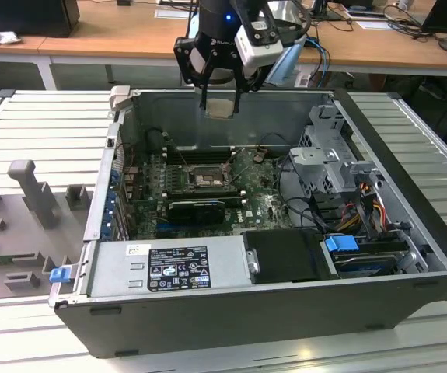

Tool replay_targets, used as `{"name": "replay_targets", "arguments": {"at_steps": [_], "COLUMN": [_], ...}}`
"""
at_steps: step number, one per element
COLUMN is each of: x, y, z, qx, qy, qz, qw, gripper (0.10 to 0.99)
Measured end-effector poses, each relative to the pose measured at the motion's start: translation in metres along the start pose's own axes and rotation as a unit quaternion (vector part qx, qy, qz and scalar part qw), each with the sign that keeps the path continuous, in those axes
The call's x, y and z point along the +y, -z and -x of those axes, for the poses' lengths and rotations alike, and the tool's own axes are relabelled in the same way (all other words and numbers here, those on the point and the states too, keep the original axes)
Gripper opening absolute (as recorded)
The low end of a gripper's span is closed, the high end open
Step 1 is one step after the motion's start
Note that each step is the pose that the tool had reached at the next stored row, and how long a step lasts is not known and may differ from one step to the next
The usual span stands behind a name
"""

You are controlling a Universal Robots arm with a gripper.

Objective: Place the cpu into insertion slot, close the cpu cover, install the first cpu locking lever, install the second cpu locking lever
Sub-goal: 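Place the cpu into insertion slot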

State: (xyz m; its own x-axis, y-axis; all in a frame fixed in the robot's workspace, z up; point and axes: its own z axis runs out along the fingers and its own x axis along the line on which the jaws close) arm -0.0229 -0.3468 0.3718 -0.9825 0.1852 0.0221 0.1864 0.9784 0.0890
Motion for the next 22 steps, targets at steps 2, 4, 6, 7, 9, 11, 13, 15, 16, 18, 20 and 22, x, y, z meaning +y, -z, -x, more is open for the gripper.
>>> {"name": "replay_targets", "arguments": {"at_steps": [2, 4, 6, 7, 9, 11, 13, 15, 16, 18, 20, 22], "x": [0.0000, 0.0000, 0.0000, 0.0000, 0.0000, 0.0000, 0.0000, 0.0000, 0.0000, 0.0000, 0.0000, 0.0000], "y": [0.0000, 0.0000, 0.0000, 0.0000, 0.0000, 0.0000, 0.0000, 0.0000, 0.0000, 0.0000, 0.0000, 0.0000], "z": [0.0000, 0.0000, 0.0000, 0.0000, 0.0000, 0.0000, 0.0000, 0.0000, 0.0000, 0.0000, 0.0000, 0.0000], "qx": [-0.0006, -0.0010, -0.0016, -0.0020, -0.0023, -0.0027, -0.0031, -0.0034, -0.0036, -0.0040, -0.0044, -0.0049], "qy": [-0.007, -0.012, -0.018, -0.022, -0.026, -0.030, -0.035, -0.039, -0.041, -0.045, -0.050, -0.055], "qz": [0.0002, 0.0002, 0.0004, 0.0005, 0.0006, 0.0006, 0.0008, 0.0009, 0.0009, 0.0010, 0.0011, 0.0012], "qw": [1.0000, 0.9999, 0.9998, 0.9998, 0.9997, 0.9995, 0.9994, 0.9992, 0.9992, 0.9990, 0.9987, 0.9985], "gripper": [0.533, 0.533, 0.533, 0.533, 0.533, 0.533, 0.533, 0.533, 0.533, 0.533, 0.533, 0.533]}}
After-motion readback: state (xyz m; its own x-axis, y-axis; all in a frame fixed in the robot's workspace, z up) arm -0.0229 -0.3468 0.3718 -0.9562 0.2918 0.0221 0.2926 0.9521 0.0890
